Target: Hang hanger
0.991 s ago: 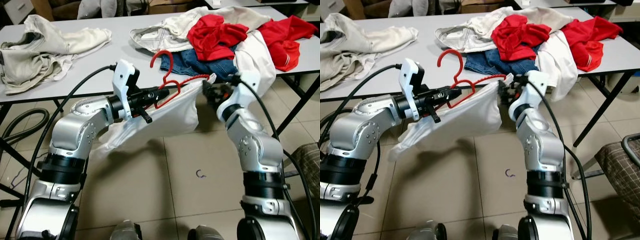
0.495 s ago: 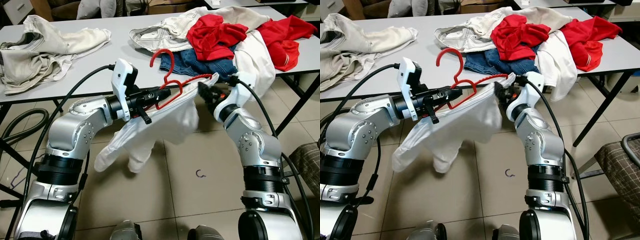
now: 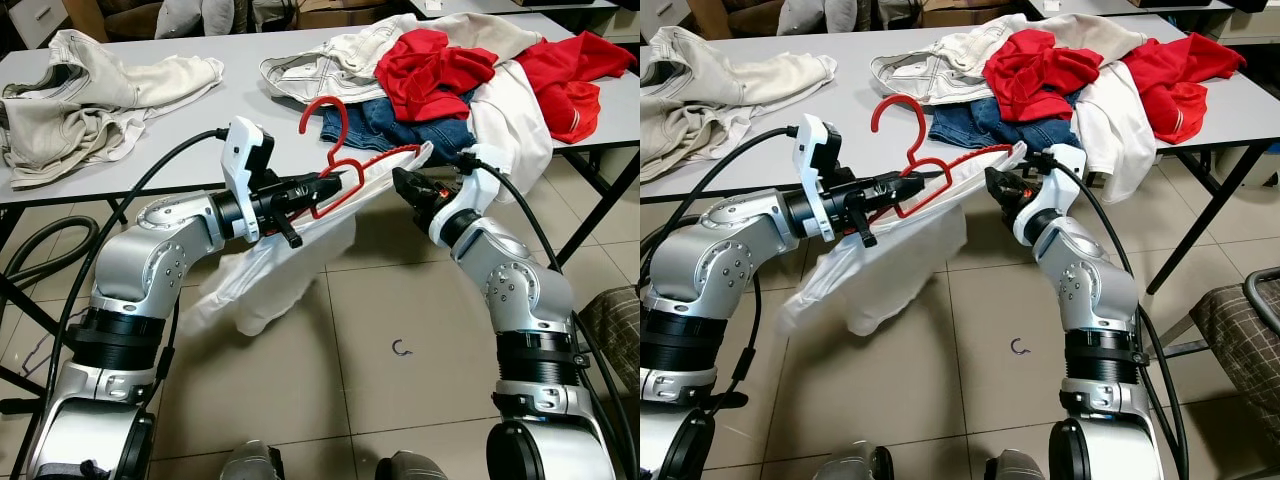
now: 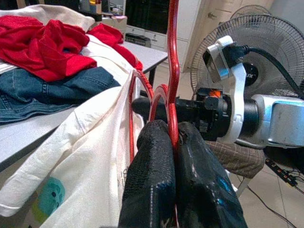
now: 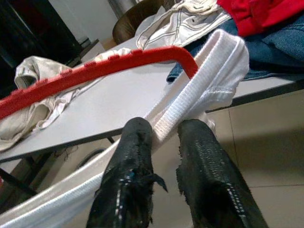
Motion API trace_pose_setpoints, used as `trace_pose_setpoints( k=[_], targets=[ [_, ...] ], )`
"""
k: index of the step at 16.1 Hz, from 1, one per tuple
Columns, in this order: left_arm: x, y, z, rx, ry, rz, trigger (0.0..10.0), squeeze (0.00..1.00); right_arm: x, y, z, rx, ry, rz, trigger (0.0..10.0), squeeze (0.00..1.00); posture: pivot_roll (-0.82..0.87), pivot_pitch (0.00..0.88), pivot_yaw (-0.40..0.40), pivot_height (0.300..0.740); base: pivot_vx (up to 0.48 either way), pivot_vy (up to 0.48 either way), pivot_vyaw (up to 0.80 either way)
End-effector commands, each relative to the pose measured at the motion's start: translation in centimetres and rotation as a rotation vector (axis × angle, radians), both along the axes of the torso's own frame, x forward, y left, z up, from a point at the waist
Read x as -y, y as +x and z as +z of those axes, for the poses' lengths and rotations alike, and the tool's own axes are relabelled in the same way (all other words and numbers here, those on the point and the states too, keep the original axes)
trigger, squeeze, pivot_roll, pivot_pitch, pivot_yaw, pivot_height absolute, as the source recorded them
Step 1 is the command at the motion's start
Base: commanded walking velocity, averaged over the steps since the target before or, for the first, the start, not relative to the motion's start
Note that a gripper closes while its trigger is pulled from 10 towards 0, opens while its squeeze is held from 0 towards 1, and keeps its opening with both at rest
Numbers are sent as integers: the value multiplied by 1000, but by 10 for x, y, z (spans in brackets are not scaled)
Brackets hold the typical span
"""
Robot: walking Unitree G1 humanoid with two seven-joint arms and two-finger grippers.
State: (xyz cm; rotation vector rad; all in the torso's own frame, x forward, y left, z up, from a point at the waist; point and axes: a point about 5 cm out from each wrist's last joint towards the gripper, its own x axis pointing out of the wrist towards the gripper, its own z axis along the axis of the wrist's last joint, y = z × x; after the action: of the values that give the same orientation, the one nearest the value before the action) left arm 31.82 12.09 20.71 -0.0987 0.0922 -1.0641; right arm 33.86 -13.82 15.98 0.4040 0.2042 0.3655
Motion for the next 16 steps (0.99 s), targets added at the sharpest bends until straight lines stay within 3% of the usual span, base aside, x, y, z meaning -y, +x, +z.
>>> trace_pose_setpoints(
  k=[1, 6, 9, 12, 16],
  targets=[
    [-2, 1, 8, 39, -4, 4, 0, 0, -2, -2, 2, 5, -16, 19, 0, 0, -127, 0, 49, 740, 0, 0, 0],
    [-3, 3, 6, 47, 10, 37, 0, 0, -3, -8, 3, 54, -109, 5, 0, 0, -128, 0, 41, 740, 0, 0, 0],
    [-3, 0, 4, 48, 27, 3, 0, 0, 1, -10, 5, 83, -156, -36, 0, 0, -130, 0, 41, 740, 0, 0, 0],
    [-3, -2, -1, 65, 106, -22, 0, 0, 7, -9, 15, 144, -256, -91, 0, 0, -132, 0, 41, 740, 0, 0, 0],
    [-1, 0, -11, 58, 205, -26, 0, 0, 3, -9, 28, 243, -418, -104, 0, 0, -132, 0, 48, 740, 0, 0, 0]
  ],
)
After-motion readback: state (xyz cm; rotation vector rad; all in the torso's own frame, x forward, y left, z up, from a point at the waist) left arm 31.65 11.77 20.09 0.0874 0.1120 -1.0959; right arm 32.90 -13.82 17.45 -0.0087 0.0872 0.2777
